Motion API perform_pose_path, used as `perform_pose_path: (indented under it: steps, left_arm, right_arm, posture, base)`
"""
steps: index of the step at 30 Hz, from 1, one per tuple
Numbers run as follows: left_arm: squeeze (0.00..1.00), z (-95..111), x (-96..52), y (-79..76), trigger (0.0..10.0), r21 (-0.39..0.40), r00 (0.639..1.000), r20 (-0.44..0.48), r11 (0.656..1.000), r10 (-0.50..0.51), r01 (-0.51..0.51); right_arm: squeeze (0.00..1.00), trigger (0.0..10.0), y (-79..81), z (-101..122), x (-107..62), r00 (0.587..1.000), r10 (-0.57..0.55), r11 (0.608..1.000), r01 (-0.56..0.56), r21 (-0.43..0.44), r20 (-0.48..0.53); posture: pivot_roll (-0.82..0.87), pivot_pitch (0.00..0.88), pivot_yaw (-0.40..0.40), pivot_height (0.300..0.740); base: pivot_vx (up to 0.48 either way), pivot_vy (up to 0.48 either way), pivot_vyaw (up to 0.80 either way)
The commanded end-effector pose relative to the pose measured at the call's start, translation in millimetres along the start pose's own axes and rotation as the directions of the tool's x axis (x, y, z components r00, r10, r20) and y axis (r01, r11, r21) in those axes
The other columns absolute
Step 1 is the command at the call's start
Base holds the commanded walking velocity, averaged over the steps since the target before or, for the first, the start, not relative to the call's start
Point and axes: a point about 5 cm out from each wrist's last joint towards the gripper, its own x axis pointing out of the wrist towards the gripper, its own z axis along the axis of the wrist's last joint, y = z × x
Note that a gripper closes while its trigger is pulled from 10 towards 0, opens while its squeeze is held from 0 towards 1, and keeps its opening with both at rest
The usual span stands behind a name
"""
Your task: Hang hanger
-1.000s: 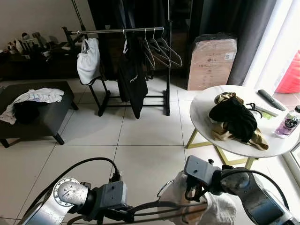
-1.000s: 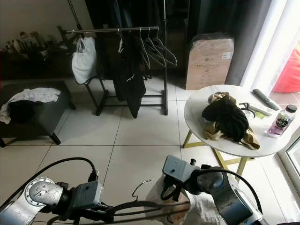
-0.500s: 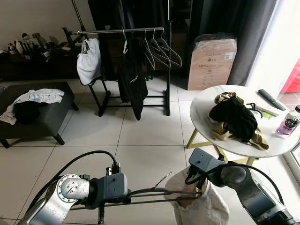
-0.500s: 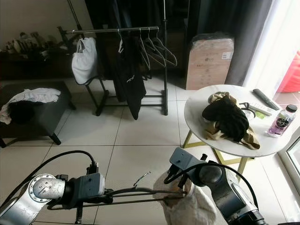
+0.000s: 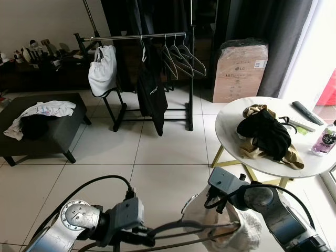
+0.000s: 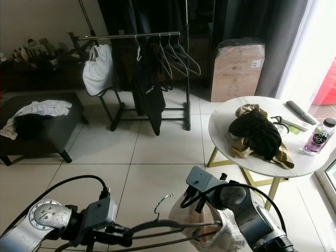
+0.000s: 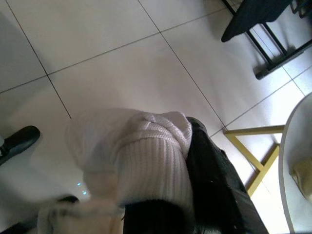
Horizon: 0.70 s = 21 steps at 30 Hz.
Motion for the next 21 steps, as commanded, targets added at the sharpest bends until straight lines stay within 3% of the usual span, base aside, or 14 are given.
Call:
perform_pose_path:
  steps: [1, 5, 8, 11, 21]
  left_arm:
    - [0.00, 5.0, -3.5, 9.3, 10.0, 0.055, 0.997, 0.016, 0.995, 0.077, -0.077]
    - [0.00, 0.7, -4.1, 16.4, 10.0, 0.057, 0.990, -0.014, 0.988, 0.142, -0.141]
    - [0.00, -12.4, -5.2, 22.1, 10.0, 0.098, 0.971, -0.127, 0.976, 0.205, -0.193]
    - [0.00, -26.0, -8.5, 23.1, 10.0, 0.077, 0.954, -0.206, 0.976, 0.217, -0.206]
    - [0.00, -22.7, -5.9, 25.1, 10.0, 0.056, 0.960, -0.154, 0.972, 0.236, -0.230]
  right_arm:
    - [0.00, 10.0, -0.1, 12.9, 0.6, 0.999, 0.008, 1.000, -0.007, -0.019, 0.047]
    - [0.00, 10.0, 2.7, 12.7, 1.1, 0.999, 0.015, 1.000, -0.014, -0.012, 0.046]
    - [0.00, 10.0, 3.5, 12.3, 0.8, 0.999, 0.018, 1.000, -0.018, -0.011, 0.043]
    - [0.00, 10.0, 1.2, 11.0, 0.9, 0.999, -0.001, 1.000, 0.001, -0.005, 0.032]
    - [0.00, 10.0, 0.4, 14.9, 1.1, 0.999, -0.002, 1.000, 0.002, -0.006, 0.037]
  posture:
    - [-0.06, 0.056, 0.076, 0.740]
    - [-0.06, 0.063, 0.077, 0.740]
    - [-0.06, 0.065, 0.078, 0.740]
    - [-0.06, 0.067, 0.079, 0.740]
    - [-0.06, 0.070, 0.081, 0.740]
  base:
    - [0.000, 0.000, 0.00]
    - [0.000, 0.000, 0.00]
    - [0.000, 0.000, 0.00]
    - [0.000, 0.000, 0.00]
    - [0.000, 0.000, 0.00]
